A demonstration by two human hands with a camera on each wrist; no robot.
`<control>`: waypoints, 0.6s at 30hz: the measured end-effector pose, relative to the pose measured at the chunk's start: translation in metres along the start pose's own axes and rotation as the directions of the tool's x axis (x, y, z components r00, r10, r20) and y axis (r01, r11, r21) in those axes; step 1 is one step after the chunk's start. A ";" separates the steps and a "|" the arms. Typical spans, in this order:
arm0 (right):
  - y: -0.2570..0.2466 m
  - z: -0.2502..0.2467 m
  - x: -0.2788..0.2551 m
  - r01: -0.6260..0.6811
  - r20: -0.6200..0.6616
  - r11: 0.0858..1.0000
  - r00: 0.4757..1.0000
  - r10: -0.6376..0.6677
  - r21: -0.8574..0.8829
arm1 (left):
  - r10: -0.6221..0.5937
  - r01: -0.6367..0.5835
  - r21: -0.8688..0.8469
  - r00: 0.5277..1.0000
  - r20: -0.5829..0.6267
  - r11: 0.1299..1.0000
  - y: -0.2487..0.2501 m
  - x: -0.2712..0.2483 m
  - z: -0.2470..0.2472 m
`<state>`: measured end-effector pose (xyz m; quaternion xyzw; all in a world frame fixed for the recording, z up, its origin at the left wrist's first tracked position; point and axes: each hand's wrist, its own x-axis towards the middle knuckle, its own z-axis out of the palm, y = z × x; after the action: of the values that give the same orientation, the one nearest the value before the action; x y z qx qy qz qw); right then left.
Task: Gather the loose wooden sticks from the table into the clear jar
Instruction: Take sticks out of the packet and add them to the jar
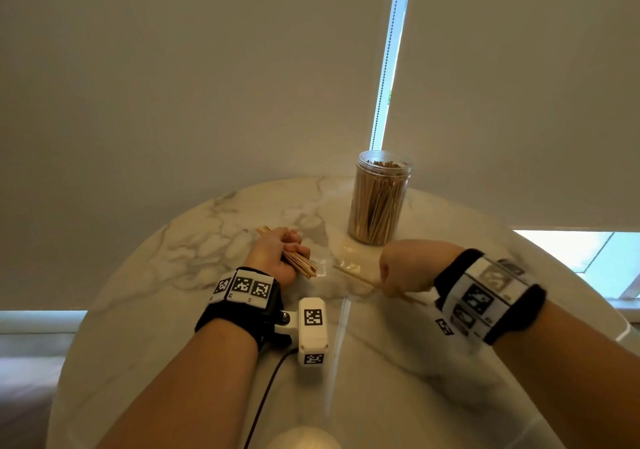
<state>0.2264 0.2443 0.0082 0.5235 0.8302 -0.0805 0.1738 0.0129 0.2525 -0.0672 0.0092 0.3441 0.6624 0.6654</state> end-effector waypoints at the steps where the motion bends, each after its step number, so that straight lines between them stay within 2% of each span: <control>1: 0.009 -0.005 -0.007 -0.035 0.000 0.998 0.999 0.035 0.050 | 0.013 -0.013 -0.015 1.000 -0.008 1.000 0.002 0.001 -0.001; 3: 0.024 -0.016 -0.018 -0.066 -0.050 0.972 0.996 0.079 0.224 | 0.034 -0.033 -0.030 0.999 0.026 0.999 0.004 -0.003 0.001; 5: 0.030 -0.021 -0.023 0.010 -0.144 0.875 0.987 0.068 0.484 | 0.053 -0.054 0.007 0.992 0.114 0.998 0.001 -0.015 0.011; 8: 0.016 -0.024 -0.027 0.216 -0.261 0.539 0.965 0.008 0.814 | 0.112 -0.148 0.142 0.965 0.236 0.979 -0.014 -0.038 0.036; 9: 0.009 -0.023 -0.028 0.269 -0.293 0.450 0.956 -0.017 0.852 | 0.130 -0.187 0.193 0.953 0.275 0.963 -0.019 -0.045 0.043; 10: 0.002 -0.023 -0.028 0.315 -0.327 0.410 0.944 -0.042 0.856 | 0.143 -0.226 0.251 0.940 0.309 0.941 -0.025 -0.053 0.051; 12: -0.009 -0.020 -0.028 0.392 -0.403 0.432 0.913 -0.070 0.813 | 0.174 -0.302 0.366 0.923 0.342 0.880 -0.034 -0.064 0.062; 14: -0.013 -0.018 -0.027 0.450 -0.482 0.466 0.875 -0.057 0.762 | 0.229 -0.352 0.429 0.922 0.312 0.832 -0.039 -0.067 0.066; 16: -0.011 -0.017 -0.026 0.480 -0.547 0.513 0.837 -0.025 0.712 | 0.282 -0.375 0.432 0.922 0.264 0.820 -0.038 -0.068 0.069; 18: -0.007 -0.017 -0.025 0.463 -0.549 0.559 0.836 -0.017 0.688 | 0.356 -0.417 0.399 0.908 0.221 0.817 -0.036 -0.070 0.075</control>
<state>0.2267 0.2256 0.0333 0.4237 0.7845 -0.3341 -0.3057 0.0878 0.2194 0.0046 0.2730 0.4285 0.6871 0.5194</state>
